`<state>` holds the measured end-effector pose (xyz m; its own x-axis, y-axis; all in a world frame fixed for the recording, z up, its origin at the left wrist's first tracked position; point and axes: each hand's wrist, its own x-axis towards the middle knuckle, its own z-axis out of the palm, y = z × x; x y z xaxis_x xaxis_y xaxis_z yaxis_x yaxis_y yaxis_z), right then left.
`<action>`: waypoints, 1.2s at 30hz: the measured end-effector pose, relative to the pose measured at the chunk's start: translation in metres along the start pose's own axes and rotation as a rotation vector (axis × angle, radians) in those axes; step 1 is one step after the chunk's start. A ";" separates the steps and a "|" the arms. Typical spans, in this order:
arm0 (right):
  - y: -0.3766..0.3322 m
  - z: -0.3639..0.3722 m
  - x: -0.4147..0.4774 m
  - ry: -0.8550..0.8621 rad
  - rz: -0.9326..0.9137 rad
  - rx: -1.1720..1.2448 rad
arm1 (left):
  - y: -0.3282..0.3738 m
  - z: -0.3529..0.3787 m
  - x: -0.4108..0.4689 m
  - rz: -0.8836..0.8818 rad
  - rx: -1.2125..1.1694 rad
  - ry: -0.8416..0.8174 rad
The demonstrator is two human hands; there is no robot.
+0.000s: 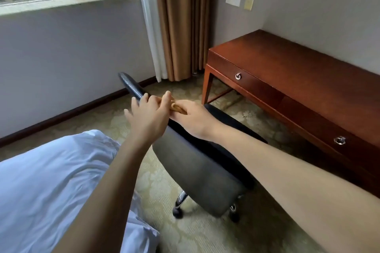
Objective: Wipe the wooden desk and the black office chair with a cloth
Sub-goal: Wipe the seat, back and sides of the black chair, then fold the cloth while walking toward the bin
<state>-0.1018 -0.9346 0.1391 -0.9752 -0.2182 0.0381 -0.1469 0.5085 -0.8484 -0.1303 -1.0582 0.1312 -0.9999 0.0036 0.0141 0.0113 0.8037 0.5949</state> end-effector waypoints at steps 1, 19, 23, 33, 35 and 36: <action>0.004 -0.011 -0.003 0.016 0.031 0.057 | 0.013 0.004 0.003 0.004 0.072 -0.004; 0.081 -0.282 -0.347 0.975 0.209 0.613 | 0.345 0.144 -0.156 0.773 -0.429 -0.972; 0.091 -0.320 -0.492 1.237 0.194 0.644 | 0.434 0.196 -0.271 1.037 -0.411 -1.081; 0.136 -0.314 -0.774 1.787 0.622 0.197 | 0.562 0.321 -0.510 1.269 -0.396 -1.413; 0.141 -0.313 -0.804 1.849 0.671 0.103 | 0.576 0.345 -0.540 1.226 -0.428 -1.600; 0.146 -0.313 -0.823 1.893 0.693 0.082 | 0.585 0.363 -0.559 1.208 -0.418 -1.677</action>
<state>0.6274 -0.4201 0.1489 0.2282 0.9673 0.1107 0.2101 0.0621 -0.9757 0.4322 -0.3740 0.1796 0.4564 0.8896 0.0169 0.2663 -0.1547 0.9514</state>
